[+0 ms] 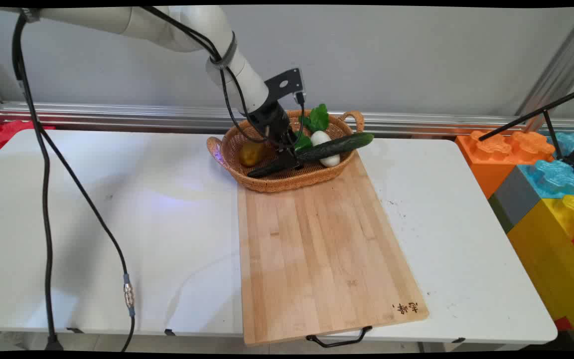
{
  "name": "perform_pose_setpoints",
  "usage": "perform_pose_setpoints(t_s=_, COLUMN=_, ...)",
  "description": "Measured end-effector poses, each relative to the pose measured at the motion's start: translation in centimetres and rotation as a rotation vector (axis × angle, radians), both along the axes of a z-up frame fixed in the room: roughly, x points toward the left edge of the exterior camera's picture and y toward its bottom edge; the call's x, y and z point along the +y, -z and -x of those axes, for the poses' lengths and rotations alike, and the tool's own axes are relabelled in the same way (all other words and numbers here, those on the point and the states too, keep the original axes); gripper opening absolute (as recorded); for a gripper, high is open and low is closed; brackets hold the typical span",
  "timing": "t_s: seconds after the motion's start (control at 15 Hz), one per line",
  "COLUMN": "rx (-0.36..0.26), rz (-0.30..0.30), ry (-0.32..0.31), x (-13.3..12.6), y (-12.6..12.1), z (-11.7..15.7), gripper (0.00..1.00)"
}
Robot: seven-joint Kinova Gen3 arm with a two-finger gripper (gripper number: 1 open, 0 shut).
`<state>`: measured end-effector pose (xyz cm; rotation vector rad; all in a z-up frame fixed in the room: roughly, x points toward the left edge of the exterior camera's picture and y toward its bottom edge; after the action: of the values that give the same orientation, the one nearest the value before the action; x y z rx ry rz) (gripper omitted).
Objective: Pick up the potato from the vegetable basket
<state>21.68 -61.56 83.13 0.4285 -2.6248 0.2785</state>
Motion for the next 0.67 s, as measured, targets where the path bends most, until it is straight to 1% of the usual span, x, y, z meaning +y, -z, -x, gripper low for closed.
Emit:
perform_pose_setpoints(t_s=0.2, rx=0.030, rz=-0.003, ry=-0.058, x=-0.2, y=-1.2, z=0.0, gripper=1.00)
perform_pose_setpoints(t_s=0.4, rx=0.057, rz=0.013, ry=-0.134, x=-0.8, y=-2.8, z=-0.2, gripper=1.00)
perform_pose_setpoints(t_s=0.6, rx=0.062, rz=0.031, ry=-0.237, x=-1.4, y=-4.2, z=-1.0, gripper=1.00)
perform_pose_setpoints(t_s=0.67, rx=0.060, rz=0.031, ry=-0.261, x=-1.4, y=-4.4, z=-1.3, gripper=1.00)
